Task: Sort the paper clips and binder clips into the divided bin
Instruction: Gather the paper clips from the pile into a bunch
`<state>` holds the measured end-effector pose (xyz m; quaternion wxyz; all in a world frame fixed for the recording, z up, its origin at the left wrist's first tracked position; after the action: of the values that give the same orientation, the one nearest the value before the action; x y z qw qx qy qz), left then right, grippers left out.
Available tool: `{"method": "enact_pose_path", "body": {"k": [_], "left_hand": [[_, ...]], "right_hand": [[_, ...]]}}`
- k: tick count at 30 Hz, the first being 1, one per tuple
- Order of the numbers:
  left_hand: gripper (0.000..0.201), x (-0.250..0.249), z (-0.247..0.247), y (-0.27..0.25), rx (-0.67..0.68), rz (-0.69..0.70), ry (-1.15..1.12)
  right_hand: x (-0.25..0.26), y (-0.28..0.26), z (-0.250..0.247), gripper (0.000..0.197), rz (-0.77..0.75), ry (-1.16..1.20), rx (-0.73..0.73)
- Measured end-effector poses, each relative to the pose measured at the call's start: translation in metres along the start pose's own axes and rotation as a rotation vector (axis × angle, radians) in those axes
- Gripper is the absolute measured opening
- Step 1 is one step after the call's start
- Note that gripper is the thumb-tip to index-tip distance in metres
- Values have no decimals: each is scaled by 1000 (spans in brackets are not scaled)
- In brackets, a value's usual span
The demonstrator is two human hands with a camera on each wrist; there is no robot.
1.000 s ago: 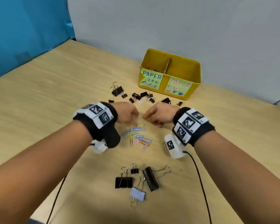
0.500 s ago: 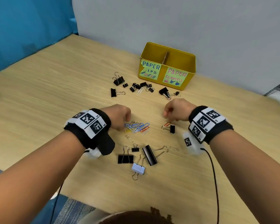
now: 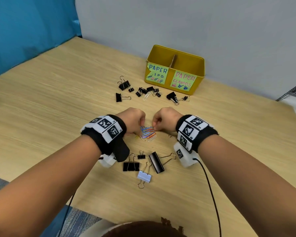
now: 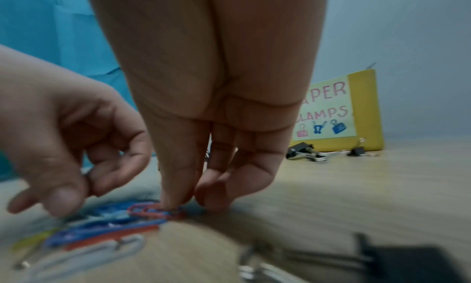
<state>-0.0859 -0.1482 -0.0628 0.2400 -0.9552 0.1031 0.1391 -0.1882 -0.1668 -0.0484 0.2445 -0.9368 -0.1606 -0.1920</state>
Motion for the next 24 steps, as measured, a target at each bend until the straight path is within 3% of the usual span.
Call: {"method": "enact_pose_path", "body": {"k": [3,6,9,16,19,24], "left_hand": [[34,11,-9,-5,-24,-5,-6],[69,16,-2,-8,27,9,81],[82,9,7,-6,25,38,110],[39,1,5,1,-39,-6,115],[24,1,3,3,-88,-8,144],[23,-4,4,5,-101,14,201]], "right_hand": [[7,-2,-3,31,-30,34,-20],[9,-6,12,67,-33,-70,86],[12,-4,24,73,-61,-65,55],[4,-2,21,31,-67,113,-75],[6,-1,22,28,-95,58,-98],[9,-1,27,32,-119,-63,-89]]}}
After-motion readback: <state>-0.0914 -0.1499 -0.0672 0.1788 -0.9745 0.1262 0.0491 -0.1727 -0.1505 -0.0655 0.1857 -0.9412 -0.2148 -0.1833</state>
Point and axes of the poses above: each hand's wrist, its own y-axis towards the middle knuckle, its own z-axis out of the palm, x = y × z, the point moved 7 cm from there along y, towards the middle knuckle, and after that the axes turned 11 degrees about y, right-handed, at the moved point
